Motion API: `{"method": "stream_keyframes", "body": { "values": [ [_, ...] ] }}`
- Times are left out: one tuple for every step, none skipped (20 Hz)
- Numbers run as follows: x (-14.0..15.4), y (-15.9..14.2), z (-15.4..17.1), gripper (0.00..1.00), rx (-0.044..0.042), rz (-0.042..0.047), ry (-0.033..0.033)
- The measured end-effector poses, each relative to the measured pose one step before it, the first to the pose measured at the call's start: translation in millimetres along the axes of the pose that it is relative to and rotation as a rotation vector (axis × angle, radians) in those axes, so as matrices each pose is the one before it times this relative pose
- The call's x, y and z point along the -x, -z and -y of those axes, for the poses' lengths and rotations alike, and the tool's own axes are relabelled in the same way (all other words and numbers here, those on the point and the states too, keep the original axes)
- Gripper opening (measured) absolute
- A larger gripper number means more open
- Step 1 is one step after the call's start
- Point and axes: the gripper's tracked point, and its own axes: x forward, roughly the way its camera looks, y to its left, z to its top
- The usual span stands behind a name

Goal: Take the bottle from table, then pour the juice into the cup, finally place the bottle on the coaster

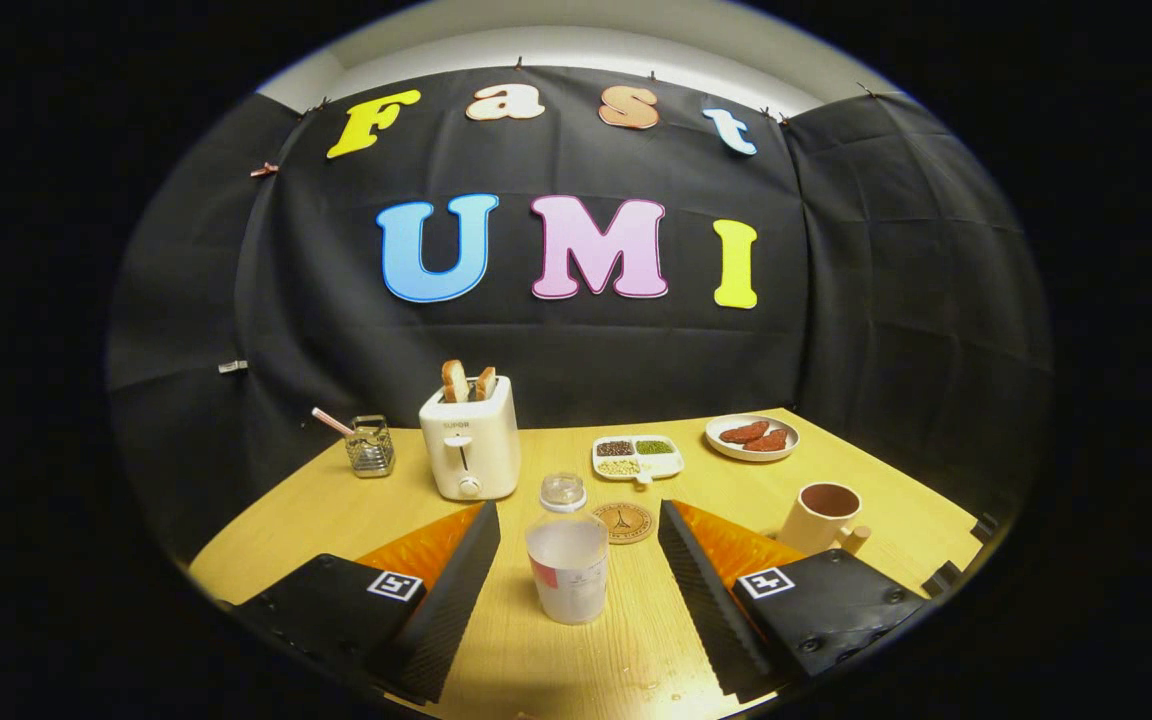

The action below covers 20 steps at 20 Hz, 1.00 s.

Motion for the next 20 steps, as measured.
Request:
{"method": "stream_keyframes", "body": {
  "values": [
    [-6.28, 10.69, -1.49, 0.98, 0.01343, -0.00928, 0.004],
    [-5.82, 8.78, -2.5, 0.98, 0.01226, -0.00973, 0.00055],
    [-7.04, 8.48, -4.12, 0.98, 0.01057, -0.00669, -0.00413],
    [-6.88, 8.26, -2.68, 0.98, 0.01132, -0.00908, 0.00287],
    [-7.85, 8.38, -2.19, 0.98, 0.00585, -0.00765, 0.00214],
    [-5.91, 8.39, -1.83, 0.97, -0.00076, -0.01343, 0.00446],
    [-6.07, 9.67, -0.93, 0.97, 0.00421, -0.01218, 0.00744],
    [-4.63, 3.68, 0.82, 0.97, 0.0129, 0.00109, 0.01545],
    [-4.24, 3.72, 0.94, 0.97, 0.01258, -0.00195, 0.01335],
    [-4.02, 2.67, 1.22, 0.97, 0.01085, 0.00125, 0.00976],
    [-5.46, 0.22, 1.2, 0.97, 0.00846, 0.00542, 0.01021],
    [-3.8, -2.55, 1.29, 0.97, 0.00119, 0.01049, 0.00519],
    [-5.54, -1.75, 0.1, 0.97, -0.00271, 0.01183, 0.00014],
    [-4.51, -0.14, -0.1, 0.97, -0.00178, 0.00431, 0.00097],
    [-4.73, 0.78, 1.52, 0.97, -0.00135, 0.00133, 0.0052],
    [-3.43, 0.22, 1.49, 0.97, -0.00109, 0.00217, 0.0052],
    [-3.32, 0.69, 1.65, 0.97, 0.00137, 0.00107, 0.00556],
    [-2.57, -0.33, 0.77, 0.97, 0.00524, 0.00404, 0.00498],
    [-1.37, -0.12, -1.24, 0.96, 0.00446, 0.00336, -0.00382],
    [-2.24, 0.2, -2.01, 0.95, 0.00091, 0.00377, -0.0086]
  ]
}}
